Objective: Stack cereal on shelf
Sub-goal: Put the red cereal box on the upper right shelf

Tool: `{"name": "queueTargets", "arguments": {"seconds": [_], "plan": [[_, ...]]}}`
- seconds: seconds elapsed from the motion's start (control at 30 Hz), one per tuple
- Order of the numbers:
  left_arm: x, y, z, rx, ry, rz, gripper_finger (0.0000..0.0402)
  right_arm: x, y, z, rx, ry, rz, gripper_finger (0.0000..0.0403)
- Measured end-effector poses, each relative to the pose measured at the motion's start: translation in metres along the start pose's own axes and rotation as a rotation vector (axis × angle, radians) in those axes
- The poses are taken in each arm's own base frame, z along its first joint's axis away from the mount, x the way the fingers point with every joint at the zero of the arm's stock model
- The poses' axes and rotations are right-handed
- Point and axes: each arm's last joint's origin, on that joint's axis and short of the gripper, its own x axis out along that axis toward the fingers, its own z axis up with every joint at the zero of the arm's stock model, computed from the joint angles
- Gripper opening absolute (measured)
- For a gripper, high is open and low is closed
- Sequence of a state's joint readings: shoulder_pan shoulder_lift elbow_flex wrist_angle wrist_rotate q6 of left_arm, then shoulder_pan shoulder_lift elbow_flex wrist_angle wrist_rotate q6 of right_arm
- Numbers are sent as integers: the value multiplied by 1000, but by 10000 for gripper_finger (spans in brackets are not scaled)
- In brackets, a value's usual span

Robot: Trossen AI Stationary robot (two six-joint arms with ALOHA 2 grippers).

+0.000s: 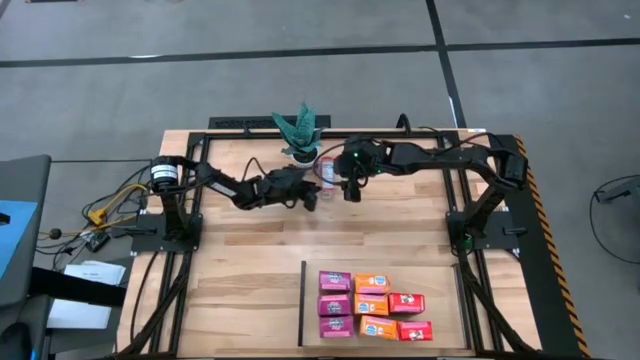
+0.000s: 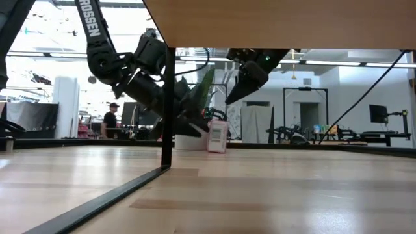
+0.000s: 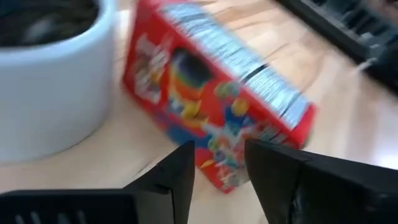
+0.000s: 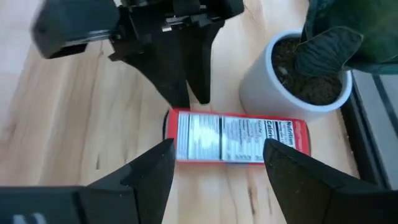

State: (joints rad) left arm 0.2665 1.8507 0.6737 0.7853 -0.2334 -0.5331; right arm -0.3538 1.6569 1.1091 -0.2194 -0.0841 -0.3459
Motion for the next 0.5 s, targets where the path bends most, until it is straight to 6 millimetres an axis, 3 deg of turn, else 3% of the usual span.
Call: {"name": "queueTargets", "arguments": {"seconds": [0.3, 0.5], "plan": [[2, -23, 2, 36, 35, -119, 115, 0, 0, -4, 260, 42, -20, 268], [12, -24, -16, -9, 72, -165, 113, 1, 9, 1, 470, 28, -61, 268]]}}
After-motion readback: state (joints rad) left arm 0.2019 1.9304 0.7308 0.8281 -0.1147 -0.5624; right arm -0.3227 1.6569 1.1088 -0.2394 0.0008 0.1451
